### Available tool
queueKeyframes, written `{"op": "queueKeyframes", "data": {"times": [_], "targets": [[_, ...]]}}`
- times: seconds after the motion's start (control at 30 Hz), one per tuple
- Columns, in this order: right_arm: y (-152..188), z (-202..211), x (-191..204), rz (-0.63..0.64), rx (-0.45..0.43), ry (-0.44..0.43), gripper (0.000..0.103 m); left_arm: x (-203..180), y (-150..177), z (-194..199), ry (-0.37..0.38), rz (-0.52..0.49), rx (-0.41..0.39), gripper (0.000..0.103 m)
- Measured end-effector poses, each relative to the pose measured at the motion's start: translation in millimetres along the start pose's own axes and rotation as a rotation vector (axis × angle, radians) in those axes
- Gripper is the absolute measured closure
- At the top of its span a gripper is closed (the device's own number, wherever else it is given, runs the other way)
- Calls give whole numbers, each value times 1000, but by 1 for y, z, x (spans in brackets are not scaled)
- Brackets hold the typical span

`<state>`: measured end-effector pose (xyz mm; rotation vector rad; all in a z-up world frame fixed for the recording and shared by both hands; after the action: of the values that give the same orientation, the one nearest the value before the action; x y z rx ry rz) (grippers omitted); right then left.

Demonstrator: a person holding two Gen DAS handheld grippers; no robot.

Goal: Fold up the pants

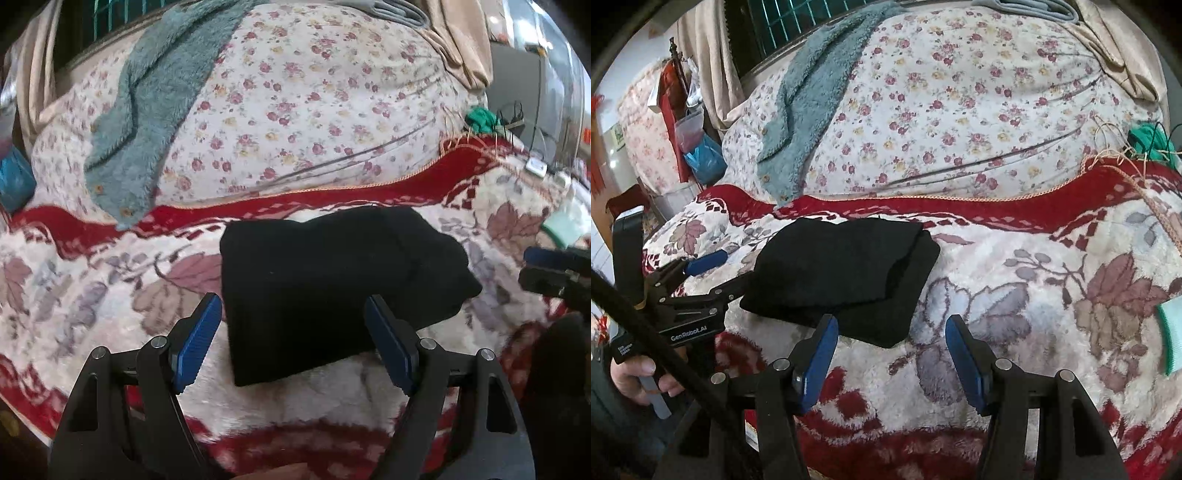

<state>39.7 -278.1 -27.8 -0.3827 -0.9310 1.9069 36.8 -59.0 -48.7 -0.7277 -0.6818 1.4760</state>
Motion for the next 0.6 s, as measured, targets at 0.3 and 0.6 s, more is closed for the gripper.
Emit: {"op": "queueKeyframes", "data": {"times": [0.3, 0.6], "targets": [[1, -5, 4, 16, 21, 0, 45, 12, 4, -7, 4, 116, 62, 22], [1, -7, 6, 24, 30, 4, 45, 15, 5, -8, -15, 116, 77, 22]]}}
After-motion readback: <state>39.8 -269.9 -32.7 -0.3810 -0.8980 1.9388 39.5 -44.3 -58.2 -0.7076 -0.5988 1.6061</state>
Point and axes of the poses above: each gripper's, at about its wrist camera, not at the fingertips, and z roughly against the way its jaws point, x to its left, y to its underside, the point moved 5 cm from there along -z, roughly the way its jaws point, and after that the axes turned 4 degrees about z, right-handed, at the moved point
